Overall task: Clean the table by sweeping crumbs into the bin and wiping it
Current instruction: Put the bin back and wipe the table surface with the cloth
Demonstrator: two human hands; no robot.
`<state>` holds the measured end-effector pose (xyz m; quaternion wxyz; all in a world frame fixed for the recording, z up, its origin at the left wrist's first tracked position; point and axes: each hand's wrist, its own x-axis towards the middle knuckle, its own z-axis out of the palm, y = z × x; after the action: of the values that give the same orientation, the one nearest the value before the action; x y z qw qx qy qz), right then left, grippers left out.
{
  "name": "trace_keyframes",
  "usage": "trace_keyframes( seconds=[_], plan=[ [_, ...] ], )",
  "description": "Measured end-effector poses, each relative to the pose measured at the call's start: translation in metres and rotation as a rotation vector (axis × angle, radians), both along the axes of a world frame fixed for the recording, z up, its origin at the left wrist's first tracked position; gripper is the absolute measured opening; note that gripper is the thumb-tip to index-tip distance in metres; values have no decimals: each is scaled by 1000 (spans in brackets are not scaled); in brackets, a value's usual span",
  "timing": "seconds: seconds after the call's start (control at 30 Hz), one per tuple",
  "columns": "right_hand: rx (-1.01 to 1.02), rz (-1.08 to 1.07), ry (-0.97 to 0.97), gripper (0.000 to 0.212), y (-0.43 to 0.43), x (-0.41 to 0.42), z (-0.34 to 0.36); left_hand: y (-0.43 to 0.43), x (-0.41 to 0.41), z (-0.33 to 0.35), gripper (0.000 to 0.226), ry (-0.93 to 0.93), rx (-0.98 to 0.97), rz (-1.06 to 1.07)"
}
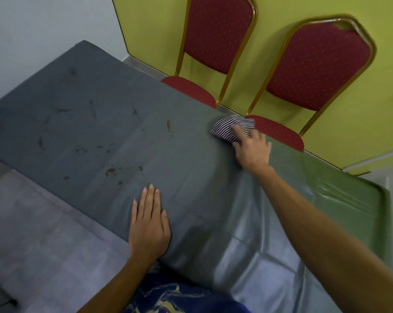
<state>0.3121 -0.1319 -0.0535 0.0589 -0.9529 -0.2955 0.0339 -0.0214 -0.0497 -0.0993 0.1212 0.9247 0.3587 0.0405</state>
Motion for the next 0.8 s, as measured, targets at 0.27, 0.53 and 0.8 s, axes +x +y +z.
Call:
trace_keyframes(
  seconds=[0.27,0.53,0.8],
  plan=[
    [302,100,112,68,35,-76,26,-1,-3,-7,59,-24,9,-2],
    [153,223,27,67,-16,-59,-2,0,-1,-8,60,-4,11,-4],
    [363,-375,394,55,-1,-23,32,6,-10,-3,62,-123,-143,2]
  ],
)
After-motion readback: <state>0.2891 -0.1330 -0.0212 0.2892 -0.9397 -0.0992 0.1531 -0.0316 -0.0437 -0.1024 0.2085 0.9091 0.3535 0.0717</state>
